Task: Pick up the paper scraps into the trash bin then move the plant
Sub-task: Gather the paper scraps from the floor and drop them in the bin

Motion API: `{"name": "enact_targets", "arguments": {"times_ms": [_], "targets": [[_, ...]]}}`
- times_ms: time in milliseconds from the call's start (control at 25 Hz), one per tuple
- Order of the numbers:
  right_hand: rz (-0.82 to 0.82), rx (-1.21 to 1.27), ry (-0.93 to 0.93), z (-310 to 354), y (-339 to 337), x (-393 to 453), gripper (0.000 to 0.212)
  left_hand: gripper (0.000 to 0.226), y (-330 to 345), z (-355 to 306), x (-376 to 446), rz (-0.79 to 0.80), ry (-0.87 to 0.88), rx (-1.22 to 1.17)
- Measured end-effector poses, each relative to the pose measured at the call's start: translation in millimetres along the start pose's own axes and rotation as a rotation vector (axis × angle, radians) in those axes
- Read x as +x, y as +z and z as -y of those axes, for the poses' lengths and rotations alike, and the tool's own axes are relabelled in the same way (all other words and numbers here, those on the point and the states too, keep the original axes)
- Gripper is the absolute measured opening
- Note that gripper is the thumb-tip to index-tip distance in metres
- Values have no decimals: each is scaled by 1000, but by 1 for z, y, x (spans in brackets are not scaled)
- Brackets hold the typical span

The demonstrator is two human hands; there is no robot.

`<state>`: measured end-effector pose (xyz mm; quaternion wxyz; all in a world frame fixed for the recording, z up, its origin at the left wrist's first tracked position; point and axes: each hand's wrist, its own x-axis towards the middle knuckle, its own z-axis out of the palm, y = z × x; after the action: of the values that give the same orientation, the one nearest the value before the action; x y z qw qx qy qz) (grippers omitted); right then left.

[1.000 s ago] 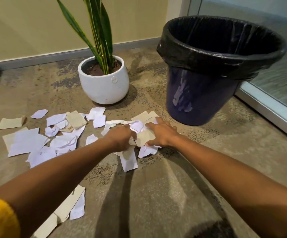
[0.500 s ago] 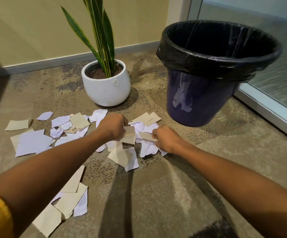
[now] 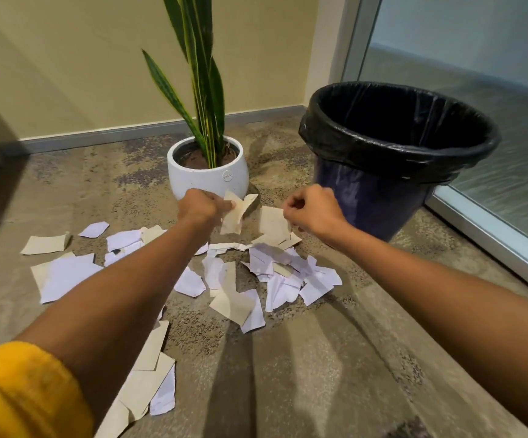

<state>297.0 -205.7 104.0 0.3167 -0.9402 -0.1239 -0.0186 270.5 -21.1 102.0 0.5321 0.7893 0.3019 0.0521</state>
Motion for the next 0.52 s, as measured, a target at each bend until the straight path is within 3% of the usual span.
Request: {"name": "enact_targets", "arguments": {"times_ms": [240, 360, 520], "targets": [[-94, 54, 23, 72, -53, 35, 14, 48, -16, -36, -5, -193, -136, -199], [-139, -62, -30, 99, -96, 56, 13, 40, -28, -62, -10, -111, -126, -333], [-355, -39, 34, 101, -144, 83, 20, 24, -36, -105, -28, -18, 25, -377]]}}
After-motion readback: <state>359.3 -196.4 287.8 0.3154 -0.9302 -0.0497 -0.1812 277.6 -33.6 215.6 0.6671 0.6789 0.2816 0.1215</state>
